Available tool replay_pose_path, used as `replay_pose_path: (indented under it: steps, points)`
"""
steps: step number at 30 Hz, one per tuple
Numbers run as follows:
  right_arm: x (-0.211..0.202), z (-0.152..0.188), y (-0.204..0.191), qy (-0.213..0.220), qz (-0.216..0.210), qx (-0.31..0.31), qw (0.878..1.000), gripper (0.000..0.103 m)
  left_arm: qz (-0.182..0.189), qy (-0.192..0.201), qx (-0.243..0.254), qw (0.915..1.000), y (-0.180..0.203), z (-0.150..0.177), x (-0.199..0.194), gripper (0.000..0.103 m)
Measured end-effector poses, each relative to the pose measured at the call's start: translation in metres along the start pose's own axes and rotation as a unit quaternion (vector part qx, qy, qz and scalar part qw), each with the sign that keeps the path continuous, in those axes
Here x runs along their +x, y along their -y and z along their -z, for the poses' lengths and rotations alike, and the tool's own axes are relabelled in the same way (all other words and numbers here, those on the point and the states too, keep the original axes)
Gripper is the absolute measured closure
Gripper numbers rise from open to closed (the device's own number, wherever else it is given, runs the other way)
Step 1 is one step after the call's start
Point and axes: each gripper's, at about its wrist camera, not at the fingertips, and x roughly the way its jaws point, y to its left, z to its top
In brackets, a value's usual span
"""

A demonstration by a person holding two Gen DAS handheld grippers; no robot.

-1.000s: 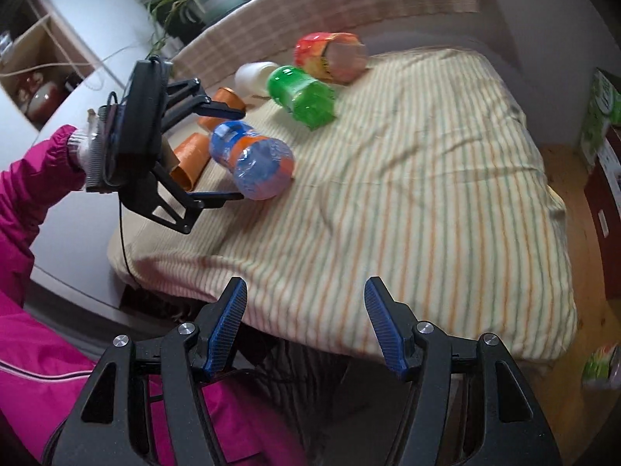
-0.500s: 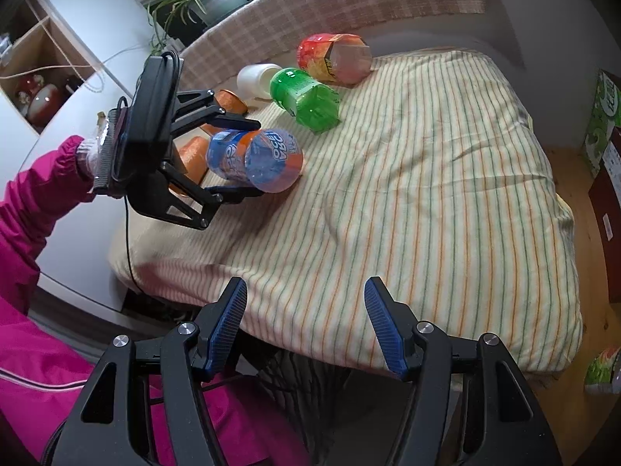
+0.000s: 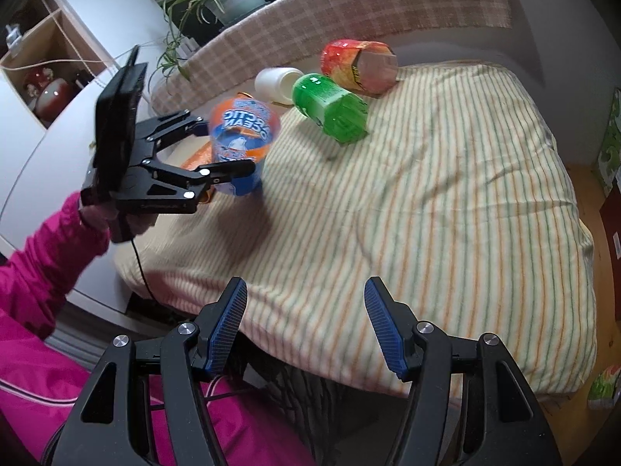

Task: Flip cup upright

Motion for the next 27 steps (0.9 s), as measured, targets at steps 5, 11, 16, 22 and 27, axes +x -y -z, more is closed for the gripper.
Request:
replay_pose_path:
  steps: [5, 11, 16, 22, 27]
  points:
    - [0.010, -0.004, -0.009, 0.002, -0.006, -0.006, 1.000, 0.041, -0.013, 0.049, -0.094, 0.9943, -0.012, 0.020, -0.016, 0.032]
    - [0.019, -0.013, -0.024, 0.003, -0.005, -0.019, 1.000, 0.041, 0.002, 0.086, -0.203, 0.9755, -0.033, 0.039, -0.030, 0.033]
    - [0.024, -0.015, -0.036, 0.005, -0.005, -0.031, 0.999, 0.041, -0.015, 0.097, -0.222, 0.9701, -0.035, 0.048, -0.036, 0.034]
    - [0.028, -0.016, -0.042, 0.006, -0.006, -0.031, 0.999, 0.041, -0.021, 0.112, -0.228, 0.9670, -0.033, 0.051, -0.047, 0.034]
    - [0.030, -0.016, -0.044, 0.007, -0.002, -0.029, 1.000, 0.041, -0.020, 0.123, -0.228, 0.9657, -0.030, 0.052, -0.053, 0.034]
